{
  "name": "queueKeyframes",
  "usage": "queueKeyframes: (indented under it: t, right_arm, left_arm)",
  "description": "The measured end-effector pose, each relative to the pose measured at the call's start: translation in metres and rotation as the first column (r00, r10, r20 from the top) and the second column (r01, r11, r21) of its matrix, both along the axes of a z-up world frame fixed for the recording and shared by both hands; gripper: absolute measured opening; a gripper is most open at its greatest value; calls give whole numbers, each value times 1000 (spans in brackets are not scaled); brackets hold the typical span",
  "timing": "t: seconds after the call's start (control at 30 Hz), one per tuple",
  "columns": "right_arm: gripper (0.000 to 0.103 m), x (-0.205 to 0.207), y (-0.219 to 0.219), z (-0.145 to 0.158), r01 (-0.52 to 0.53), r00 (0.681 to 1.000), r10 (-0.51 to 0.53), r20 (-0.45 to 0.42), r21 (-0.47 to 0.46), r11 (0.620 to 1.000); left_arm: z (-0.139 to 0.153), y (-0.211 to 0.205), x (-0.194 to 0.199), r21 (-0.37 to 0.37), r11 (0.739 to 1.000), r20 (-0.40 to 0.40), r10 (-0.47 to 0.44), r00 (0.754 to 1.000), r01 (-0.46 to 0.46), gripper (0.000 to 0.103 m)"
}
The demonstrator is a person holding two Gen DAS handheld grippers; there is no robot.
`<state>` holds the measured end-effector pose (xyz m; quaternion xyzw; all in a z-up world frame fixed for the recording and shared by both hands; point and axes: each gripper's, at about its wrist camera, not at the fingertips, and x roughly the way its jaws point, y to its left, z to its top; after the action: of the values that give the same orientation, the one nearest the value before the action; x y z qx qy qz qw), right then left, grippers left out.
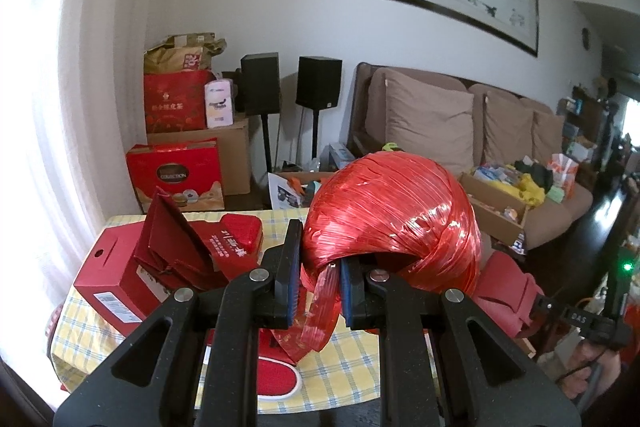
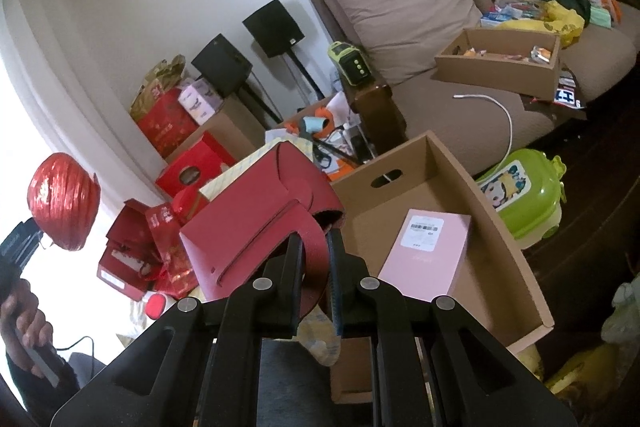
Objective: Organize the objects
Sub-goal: 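Lift the red ribbon ball with the left gripper while the right gripper holds the bag, then carry the ribbon ball and dark red bag over the cardboard box with both grippers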
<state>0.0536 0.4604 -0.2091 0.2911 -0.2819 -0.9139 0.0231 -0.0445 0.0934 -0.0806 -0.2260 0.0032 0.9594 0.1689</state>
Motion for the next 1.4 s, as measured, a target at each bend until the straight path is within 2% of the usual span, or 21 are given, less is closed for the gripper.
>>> queueKeyframes:
  t: [0.4, 0.77, 1.03, 1.4]
  right_arm:
    - [10, 0, -2, 1, -6, 1000, 6, 4, -5, 1000]
    - [10, 0, 1, -1, 7, 1000, -7, 13, -13, 1000]
    - [10, 1, 13, -9, 38, 999, -38, 33, -24, 999]
    - [10, 3, 30, -19, 72, 996, -70, 52, -42, 997]
  left_arm:
    - [1, 2, 3, 3, 1000, 5, -9, 1000, 9, 15]
    - [-5, 23, 2, -3, 999, 37, -50, 998, 50, 15]
    - [-9, 57, -5, 2, 993, 68, -119, 990, 120, 15]
    - [-38, 111, -10, -11, 978, 157, -205, 966, 209, 15]
